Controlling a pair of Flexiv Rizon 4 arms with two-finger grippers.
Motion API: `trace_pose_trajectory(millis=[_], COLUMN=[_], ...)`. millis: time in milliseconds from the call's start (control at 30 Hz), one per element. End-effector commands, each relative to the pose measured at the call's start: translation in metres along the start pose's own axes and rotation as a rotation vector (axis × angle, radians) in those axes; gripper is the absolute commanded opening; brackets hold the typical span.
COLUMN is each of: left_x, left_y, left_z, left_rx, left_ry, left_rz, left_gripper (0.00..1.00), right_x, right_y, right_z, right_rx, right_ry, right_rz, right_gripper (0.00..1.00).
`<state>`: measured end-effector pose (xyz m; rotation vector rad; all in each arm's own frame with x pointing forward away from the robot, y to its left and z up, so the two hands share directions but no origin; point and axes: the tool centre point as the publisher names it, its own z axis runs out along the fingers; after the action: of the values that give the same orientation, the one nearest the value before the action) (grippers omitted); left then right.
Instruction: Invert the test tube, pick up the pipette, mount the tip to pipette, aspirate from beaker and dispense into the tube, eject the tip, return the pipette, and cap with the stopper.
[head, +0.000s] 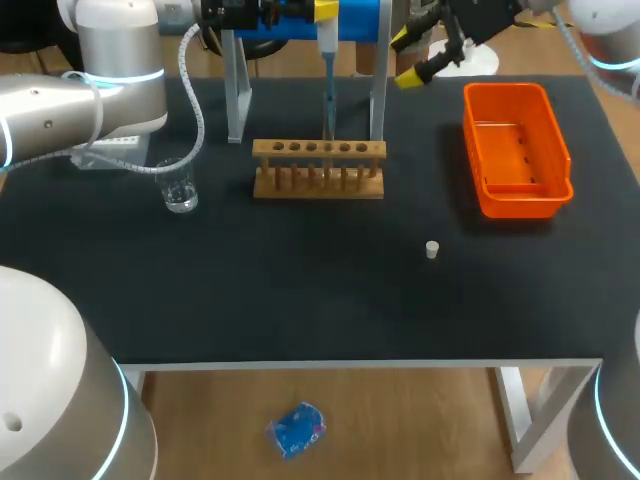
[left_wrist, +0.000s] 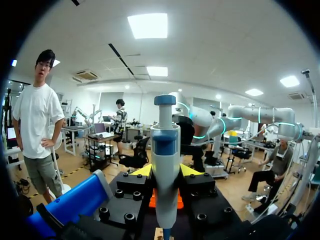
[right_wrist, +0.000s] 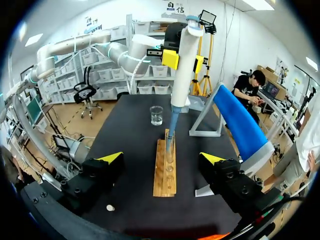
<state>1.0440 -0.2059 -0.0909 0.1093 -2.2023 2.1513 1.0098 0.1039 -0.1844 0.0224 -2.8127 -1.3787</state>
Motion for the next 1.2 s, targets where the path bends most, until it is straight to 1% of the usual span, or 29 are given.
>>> trace_pose_trajectory(millis=[33,200,433,500,1200], left_x=[0.001,0.001,0.001,0.001,0.001], left_y=[-0.001,-0.001,-0.001,-0.001,-0.001], left_z=[0.0,0.0,0.0,0.0,0.0], left_rx=[-0.003,-0.003,-0.003,-0.003,-0.003], left_ry=[-0.004,-0.004,-0.004,-0.004,-0.004], left_rz=[-0.001,-0.001,-0.001,-0.001,-0.001], left_gripper=[0.0,0.0,0.0,0.0,0.0], right_x=[0.001,0.006,0.007,0.007,0.007], right_y=[-0.009,-0.021,-0.035,-0.036,-0.036], right_z=[0.019,0.033,0.041,0.041,0.041], right_rx=[-0.016,-0.025,-0.041,-0.06,-0.06], right_ry=[-0.008,-0.005,-0.016,-0.018,-0.018], right_rz=[0.01,0.038,0.071,0.074,0.074], right_gripper=[1.0,1.0,1.0,1.0,1.0])
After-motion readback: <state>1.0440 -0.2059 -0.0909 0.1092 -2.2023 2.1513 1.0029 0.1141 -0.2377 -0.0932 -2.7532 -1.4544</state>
